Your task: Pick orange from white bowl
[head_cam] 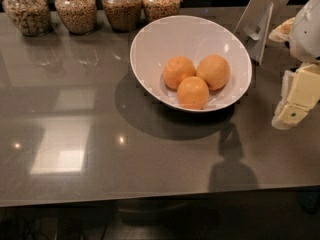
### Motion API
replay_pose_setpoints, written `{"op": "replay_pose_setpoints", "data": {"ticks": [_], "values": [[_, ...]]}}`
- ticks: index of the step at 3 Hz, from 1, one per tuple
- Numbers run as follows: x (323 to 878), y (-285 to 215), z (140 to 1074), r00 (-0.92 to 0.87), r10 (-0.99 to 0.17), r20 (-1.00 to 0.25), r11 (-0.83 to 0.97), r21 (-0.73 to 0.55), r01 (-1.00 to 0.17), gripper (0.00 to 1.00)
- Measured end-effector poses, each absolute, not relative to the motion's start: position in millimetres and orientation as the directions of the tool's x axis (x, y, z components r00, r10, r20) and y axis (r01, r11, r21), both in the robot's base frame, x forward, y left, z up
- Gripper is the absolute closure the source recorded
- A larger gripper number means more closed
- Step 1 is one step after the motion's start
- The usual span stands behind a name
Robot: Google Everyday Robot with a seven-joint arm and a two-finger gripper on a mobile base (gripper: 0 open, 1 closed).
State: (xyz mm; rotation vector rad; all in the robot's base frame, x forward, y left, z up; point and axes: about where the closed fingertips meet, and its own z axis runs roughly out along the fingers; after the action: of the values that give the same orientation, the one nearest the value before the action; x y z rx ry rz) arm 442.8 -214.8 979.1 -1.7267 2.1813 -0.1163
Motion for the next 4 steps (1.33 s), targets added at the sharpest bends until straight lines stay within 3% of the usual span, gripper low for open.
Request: {"op": "replay_pose_setpoints", "data": {"ticks": [4], "values": [[568, -198, 964, 0.232, -0.897, -0.376, -0.028, -0.475, -0.879, 0.00]]}}
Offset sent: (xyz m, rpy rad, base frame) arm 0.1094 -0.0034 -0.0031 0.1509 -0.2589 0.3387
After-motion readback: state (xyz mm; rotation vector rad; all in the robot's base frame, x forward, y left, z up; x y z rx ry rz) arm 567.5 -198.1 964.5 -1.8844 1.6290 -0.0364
